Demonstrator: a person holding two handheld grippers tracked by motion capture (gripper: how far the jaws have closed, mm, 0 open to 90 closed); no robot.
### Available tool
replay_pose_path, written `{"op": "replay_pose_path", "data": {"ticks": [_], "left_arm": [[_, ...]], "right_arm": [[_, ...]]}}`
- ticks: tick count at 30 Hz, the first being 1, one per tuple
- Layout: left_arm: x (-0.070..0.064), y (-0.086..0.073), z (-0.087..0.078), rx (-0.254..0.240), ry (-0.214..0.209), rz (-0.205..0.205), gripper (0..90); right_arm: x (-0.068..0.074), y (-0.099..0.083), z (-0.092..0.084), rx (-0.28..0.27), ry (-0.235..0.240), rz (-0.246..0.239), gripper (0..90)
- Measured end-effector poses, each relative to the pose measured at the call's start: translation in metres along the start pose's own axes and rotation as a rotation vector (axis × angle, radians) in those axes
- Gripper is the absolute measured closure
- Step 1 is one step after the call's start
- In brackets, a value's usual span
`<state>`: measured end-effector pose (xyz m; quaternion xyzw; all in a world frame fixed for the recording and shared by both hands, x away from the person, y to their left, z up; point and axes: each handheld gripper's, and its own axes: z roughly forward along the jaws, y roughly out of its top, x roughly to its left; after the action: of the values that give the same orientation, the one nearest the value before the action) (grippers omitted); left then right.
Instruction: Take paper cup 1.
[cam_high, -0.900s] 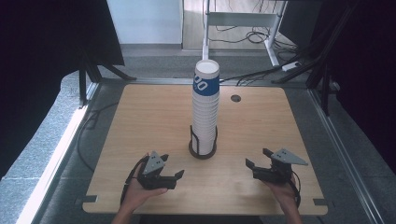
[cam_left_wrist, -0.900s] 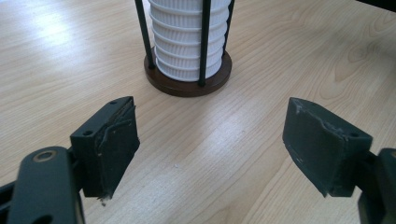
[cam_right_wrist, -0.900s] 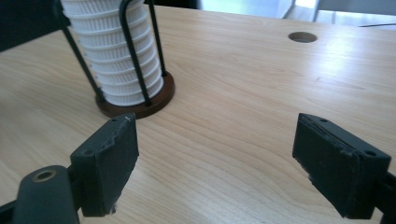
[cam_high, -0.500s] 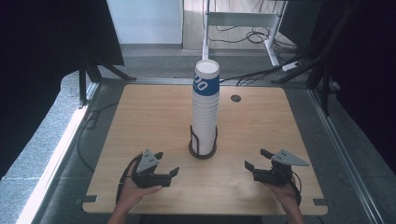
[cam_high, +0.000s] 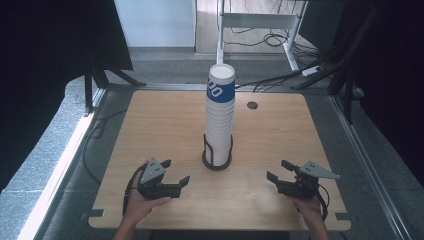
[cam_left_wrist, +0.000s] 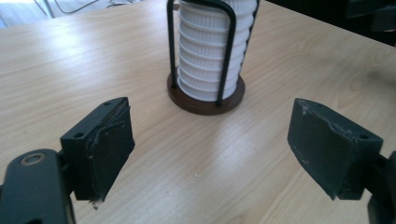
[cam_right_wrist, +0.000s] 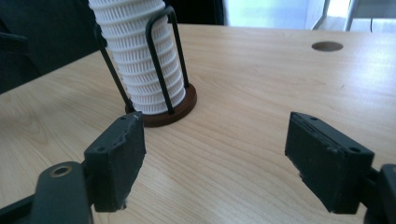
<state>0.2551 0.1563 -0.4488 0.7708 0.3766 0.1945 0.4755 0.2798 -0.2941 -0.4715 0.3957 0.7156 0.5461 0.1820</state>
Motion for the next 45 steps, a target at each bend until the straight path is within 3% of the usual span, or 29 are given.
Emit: {"op": "replay_pose_path", "data": {"ticks": [5,14,19,27,35,38,45], "left_arm": [[0.004,0.007,-0.002,-0.02,0.003,-0.022,14.3],[0.005,0.034,-0.003,-0.07,-0.033,0.004,12.7],[0.006,0.041,0.001,-0.077,-0.046,0.001,12.8],[0.001,0.05,0.01,-0.08,-0.055,0.027,12.8],[-0.001,0.072,0.023,-0.097,-0.078,0.042,10.5],[-0.002,0.081,0.031,-0.112,-0.119,0.042,9.9],[-0.002,0.094,0.045,-0.116,-0.136,0.065,9.4]], "right_arm": [[0.002,0.001,-0.004,-0.007,-0.003,-0.023,20.7],[0.007,-0.001,-0.003,-0.007,-0.016,-0.045,21.8],[0.009,-0.001,-0.003,-0.002,-0.018,-0.06,22.4],[0.01,-0.001,-0.004,-0.008,-0.019,-0.064,22.9],[0.013,-0.004,0.001,0.007,-0.019,-0.082,23.0],[0.015,-0.004,0.003,0.009,-0.016,-0.091,22.9],[0.015,-0.005,0.004,0.018,-0.015,-0.09,22.8]]}}
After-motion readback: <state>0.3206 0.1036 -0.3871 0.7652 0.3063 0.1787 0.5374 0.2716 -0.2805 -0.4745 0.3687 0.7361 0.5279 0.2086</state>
